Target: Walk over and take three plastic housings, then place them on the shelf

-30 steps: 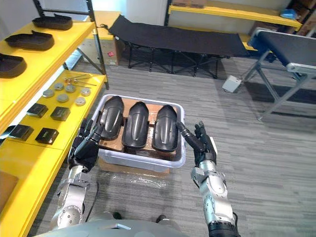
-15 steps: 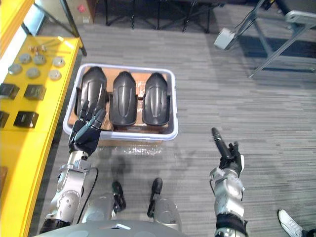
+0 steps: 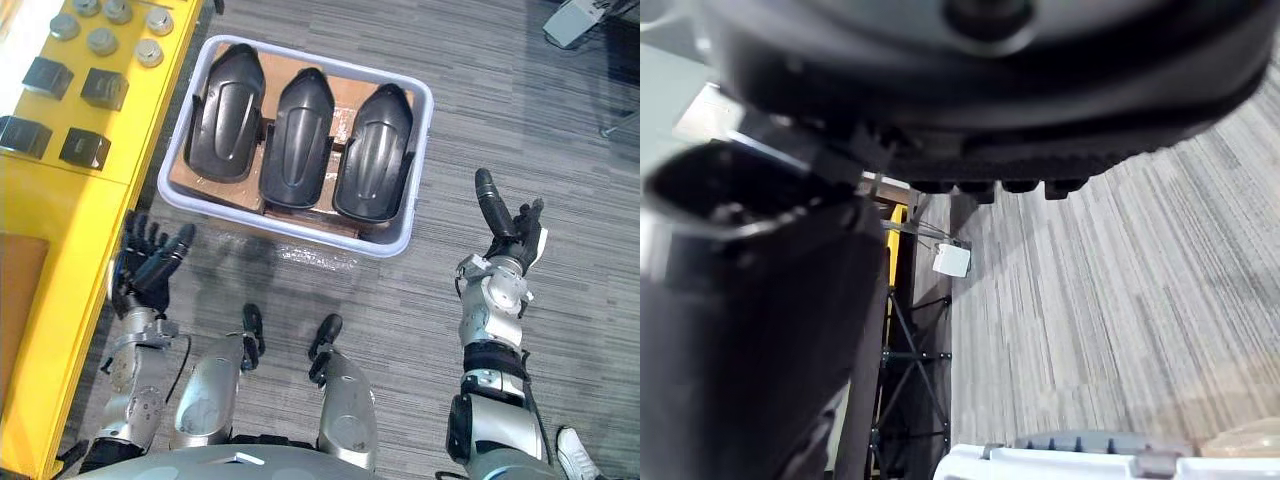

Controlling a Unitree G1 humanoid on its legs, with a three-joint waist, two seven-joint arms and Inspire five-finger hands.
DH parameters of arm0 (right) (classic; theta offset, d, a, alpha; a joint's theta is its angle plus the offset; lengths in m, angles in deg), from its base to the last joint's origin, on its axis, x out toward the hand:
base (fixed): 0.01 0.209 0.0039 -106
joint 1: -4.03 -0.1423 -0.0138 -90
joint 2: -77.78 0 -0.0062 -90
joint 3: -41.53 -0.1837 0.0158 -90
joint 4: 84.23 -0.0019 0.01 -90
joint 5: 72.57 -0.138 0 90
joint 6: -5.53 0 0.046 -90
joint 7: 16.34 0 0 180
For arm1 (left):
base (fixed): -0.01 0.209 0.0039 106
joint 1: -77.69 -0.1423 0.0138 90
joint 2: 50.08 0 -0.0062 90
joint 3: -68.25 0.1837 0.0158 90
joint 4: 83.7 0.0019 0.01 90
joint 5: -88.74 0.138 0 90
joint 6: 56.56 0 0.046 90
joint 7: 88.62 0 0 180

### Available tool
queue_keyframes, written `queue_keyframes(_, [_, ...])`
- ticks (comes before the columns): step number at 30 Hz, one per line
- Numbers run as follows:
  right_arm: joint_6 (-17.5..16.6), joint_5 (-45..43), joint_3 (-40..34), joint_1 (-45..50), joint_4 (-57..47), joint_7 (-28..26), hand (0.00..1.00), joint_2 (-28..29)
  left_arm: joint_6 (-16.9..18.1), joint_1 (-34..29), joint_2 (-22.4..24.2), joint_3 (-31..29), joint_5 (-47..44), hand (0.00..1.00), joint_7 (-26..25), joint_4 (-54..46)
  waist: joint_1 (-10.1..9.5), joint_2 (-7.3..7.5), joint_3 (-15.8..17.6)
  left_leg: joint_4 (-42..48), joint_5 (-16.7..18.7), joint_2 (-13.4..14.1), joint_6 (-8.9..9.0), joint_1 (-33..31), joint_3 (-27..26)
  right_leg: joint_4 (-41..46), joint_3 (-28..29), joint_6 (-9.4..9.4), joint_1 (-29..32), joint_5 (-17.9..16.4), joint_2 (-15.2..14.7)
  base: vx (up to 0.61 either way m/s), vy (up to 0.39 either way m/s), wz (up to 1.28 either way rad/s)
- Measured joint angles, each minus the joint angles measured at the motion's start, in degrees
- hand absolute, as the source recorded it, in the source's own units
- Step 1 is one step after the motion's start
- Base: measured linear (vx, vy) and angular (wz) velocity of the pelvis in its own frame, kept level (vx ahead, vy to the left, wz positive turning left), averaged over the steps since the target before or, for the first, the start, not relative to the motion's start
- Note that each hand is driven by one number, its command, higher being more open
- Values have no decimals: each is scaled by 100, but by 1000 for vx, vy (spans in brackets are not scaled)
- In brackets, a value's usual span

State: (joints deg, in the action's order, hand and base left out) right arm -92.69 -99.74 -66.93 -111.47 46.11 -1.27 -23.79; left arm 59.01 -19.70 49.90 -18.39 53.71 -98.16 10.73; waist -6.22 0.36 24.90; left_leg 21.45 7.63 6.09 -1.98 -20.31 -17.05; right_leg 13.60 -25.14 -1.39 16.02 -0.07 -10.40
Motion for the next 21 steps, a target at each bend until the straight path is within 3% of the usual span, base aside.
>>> queue_keyframes(9, [44, 448, 532, -849, 665, -234, 100, -965, 73, -38, 8, 164, -54, 100, 352, -74, 58, -6, 233, 159, -26, -20, -47, -252, 142, 241, -165, 21, 184, -67, -100, -24, 3, 8])
queue_keyframes(12, [217, 449, 1016, -1379, 1200, -394, 100, -1231, 52, -117, 1, 370, -3, 100, 377, -28, 39, -36, 259, 251, -43, 0, -72, -324, 199, 310, -255, 43, 198, -99, -111, 12, -15, 9])
queue_keyframes(21, [730, 671, 1925, -2546, 2455, -811, 100, -1912, 39, -183, -16, 791, 153, 100, 446, 561, -149, -269, 416, 381, -73, -32, -73, -552, 387, 732, -439, 118, 413, -316, -255, -10, -21, 10])
